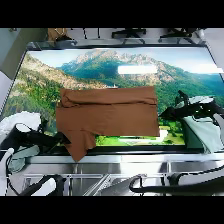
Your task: Fold the shirts.
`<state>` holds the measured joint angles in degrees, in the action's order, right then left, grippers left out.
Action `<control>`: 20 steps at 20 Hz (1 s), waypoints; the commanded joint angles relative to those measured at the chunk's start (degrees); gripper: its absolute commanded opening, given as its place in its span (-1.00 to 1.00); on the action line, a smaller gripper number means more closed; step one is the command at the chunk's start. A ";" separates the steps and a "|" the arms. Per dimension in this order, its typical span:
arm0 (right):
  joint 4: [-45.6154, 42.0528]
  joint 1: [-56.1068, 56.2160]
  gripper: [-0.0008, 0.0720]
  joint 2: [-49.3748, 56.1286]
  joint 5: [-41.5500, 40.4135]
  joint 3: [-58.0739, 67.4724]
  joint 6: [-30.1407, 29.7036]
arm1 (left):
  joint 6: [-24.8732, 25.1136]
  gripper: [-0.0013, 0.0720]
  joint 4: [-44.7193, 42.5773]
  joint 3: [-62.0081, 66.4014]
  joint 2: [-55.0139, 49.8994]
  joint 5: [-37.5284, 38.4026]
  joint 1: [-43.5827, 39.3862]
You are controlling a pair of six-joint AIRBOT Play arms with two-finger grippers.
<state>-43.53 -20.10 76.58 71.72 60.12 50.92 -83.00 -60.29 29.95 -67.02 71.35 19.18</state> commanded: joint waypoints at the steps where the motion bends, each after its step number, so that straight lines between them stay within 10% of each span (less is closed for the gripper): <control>1: -1.11 4.09 0.07 1.99 -3.34 -0.63 -0.09 | 2.08 0.68 3.56 -3.48 -3.93 -12.17 -4.04; 4: -1.75 5.31 0.07 2.71 -3.13 -0.63 -0.09 | 2.19 0.46 3.37 2.82 -9.64 -11.06 -7.26; 6: -1.99 5.16 0.07 2.54 -2.54 -0.63 -0.09 | 3.65 -0.87 3.32 7.39 -10.60 -7.48 -8.28; 17: -6.08 5.27 -0.05 -3.67 6.54 -8.87 4.50 | 4.59 -0.91 2.84 9.03 5.79 -1.62 -8.90; 20: -5.75 5.44 -0.92 -8.44 2.19 -12.04 4.46 | 4.57 -0.91 2.82 7.91 10.23 -0.50 -8.90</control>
<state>-50.37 -14.81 72.12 75.55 50.96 54.96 -78.54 -57.58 38.85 -60.86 69.89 10.28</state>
